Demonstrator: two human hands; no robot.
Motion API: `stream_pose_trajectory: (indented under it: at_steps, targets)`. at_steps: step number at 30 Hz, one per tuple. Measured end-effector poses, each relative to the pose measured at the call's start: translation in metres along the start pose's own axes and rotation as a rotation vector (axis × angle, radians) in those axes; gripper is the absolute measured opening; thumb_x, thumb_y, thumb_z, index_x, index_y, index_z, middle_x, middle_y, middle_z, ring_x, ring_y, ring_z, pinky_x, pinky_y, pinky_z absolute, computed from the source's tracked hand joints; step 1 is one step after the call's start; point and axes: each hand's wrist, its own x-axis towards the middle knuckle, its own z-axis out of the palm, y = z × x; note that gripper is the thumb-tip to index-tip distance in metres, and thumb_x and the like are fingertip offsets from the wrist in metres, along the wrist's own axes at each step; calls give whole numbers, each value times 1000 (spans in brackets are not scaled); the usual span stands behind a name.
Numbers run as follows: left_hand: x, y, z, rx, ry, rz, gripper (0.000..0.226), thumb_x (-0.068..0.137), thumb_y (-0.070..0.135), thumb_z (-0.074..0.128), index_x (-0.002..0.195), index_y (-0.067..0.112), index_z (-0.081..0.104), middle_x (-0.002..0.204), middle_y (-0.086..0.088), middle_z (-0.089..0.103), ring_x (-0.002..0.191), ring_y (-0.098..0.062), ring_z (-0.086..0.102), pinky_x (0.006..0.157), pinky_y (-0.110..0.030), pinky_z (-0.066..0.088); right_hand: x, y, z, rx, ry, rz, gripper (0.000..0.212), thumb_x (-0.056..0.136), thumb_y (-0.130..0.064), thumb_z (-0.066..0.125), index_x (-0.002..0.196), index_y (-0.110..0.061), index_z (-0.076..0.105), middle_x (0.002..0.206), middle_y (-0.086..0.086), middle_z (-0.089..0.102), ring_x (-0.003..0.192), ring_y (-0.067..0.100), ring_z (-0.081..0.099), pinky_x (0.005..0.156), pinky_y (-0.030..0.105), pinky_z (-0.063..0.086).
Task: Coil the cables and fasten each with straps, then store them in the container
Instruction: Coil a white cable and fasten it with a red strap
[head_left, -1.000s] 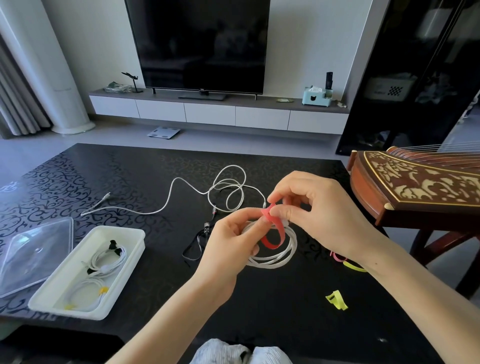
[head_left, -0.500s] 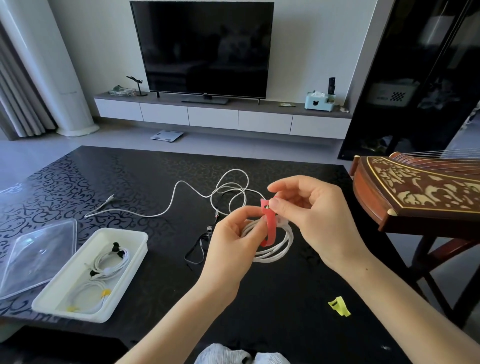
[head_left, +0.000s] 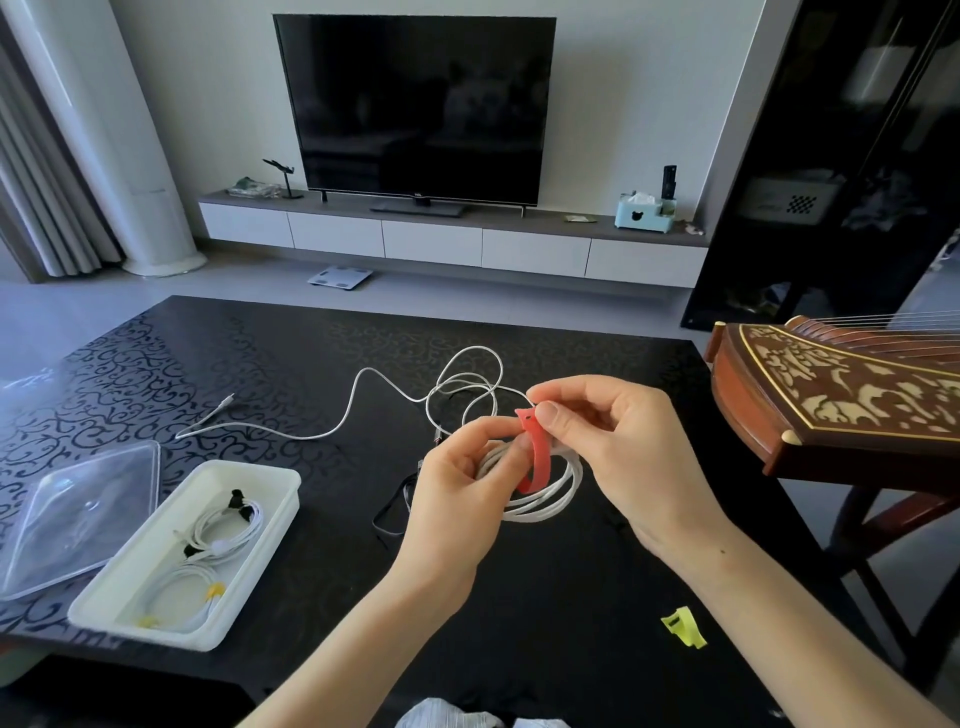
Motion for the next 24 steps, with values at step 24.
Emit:
stream_pose_trajectory:
  at_steps: [24]
  targets:
    - [3, 27, -28, 215, -329, 34, 22, 95, 12, 51, 93, 15, 72, 52, 17, 56, 47, 2, 42, 50, -5, 34, 38, -21, -13, -333, 99, -305, 16, 91, -8, 58, 77, -11, 66, 78, -1, 65, 68, 10, 61, 61, 25, 52]
